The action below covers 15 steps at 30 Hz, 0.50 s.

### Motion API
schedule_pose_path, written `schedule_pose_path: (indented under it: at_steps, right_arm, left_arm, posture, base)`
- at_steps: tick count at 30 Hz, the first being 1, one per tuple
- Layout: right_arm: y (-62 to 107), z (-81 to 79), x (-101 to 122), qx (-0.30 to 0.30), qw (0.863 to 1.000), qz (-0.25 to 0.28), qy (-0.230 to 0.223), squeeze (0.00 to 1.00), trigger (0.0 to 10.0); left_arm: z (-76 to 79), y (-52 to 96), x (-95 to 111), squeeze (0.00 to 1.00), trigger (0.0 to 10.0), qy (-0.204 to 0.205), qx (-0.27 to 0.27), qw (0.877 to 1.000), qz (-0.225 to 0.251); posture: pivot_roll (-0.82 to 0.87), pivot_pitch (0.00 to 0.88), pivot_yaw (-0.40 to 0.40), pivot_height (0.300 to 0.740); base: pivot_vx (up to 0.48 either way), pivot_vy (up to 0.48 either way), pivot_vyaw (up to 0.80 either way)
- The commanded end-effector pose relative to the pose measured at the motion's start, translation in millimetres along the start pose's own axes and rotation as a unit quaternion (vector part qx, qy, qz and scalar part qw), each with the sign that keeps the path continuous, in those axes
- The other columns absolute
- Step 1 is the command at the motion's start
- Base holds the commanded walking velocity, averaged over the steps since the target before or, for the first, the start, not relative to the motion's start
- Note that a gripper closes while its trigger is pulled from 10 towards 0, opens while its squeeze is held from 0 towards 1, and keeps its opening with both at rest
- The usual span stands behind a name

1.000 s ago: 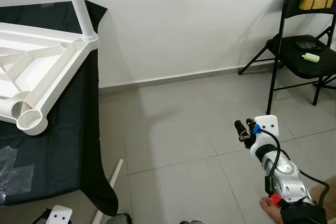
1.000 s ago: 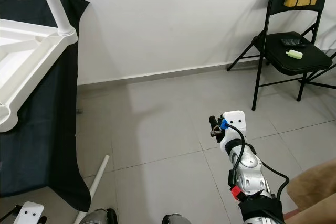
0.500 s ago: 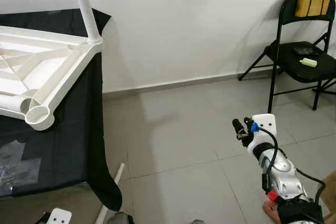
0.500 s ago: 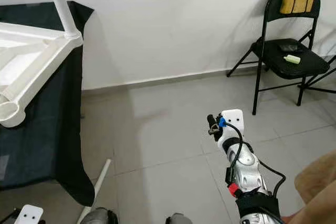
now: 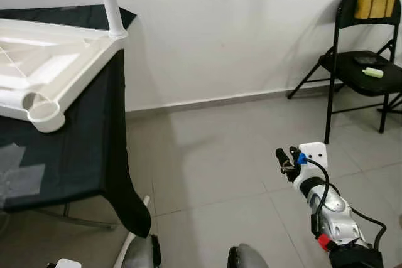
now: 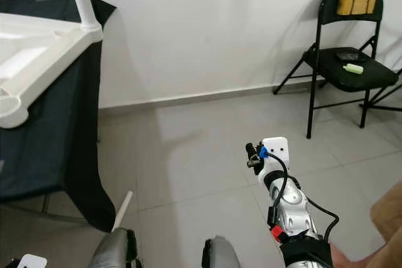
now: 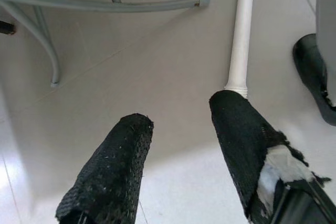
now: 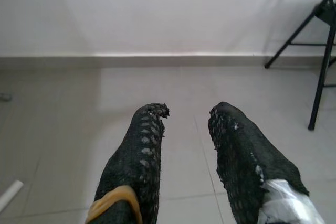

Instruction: Building children table

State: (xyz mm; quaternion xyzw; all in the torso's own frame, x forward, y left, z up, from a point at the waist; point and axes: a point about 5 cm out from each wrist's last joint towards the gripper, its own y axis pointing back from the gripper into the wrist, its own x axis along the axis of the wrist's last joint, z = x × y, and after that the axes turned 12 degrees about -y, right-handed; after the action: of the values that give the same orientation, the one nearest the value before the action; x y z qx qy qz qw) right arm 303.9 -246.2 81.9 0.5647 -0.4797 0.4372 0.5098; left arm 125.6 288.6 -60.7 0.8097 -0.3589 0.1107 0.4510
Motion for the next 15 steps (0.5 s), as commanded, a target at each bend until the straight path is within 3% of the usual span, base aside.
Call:
schedule_pose_path:
  at_steps: [1,8,14,15]
  right_arm:
    - [3.5,0.5,-5,-0.002,1.0,-0.004,-0.004,0.0,10.0]
    - [9.4,3.0,-9,-0.002,1.0,-0.011,-0.003,0.0,10.0]
    - [12.9,4.8,-9,0.0,1.0,-0.012,-0.004,0.0,10.0]
    - [14.0,5.1,-9,0.001,1.0,-0.013,-0.003,0.0,10.0]
  left_arm:
    - [-0.9,3.0,-9,0.0,10.0,-0.006,-0.003,1.0,-0.013]
    - [-10.4,1.7,-10,0.0,10.0,-0.014,0.015,1.0,-0.018]
    - [-28.2,0.2,-15,0.0,10.0,-0.032,0.063,0.997,-0.044]
    - [-41.3,-0.7,-17,0.0,10.0,-0.034,0.089,0.994,-0.053]
  posture:
    - [0.06,0.154,-0.045,0.58]
    - [0.06,0.183,-0.045,0.55]
    - [0.06,0.197,-0.046,0.525]
    - [0.06,0.207,-0.044,0.515]
  base:
    - [0.0,0.0,0.0]
    - [0.0,0.0,0.0]
    - [0.0,0.0,0.0]
    - [0.0,0.0,0.0]
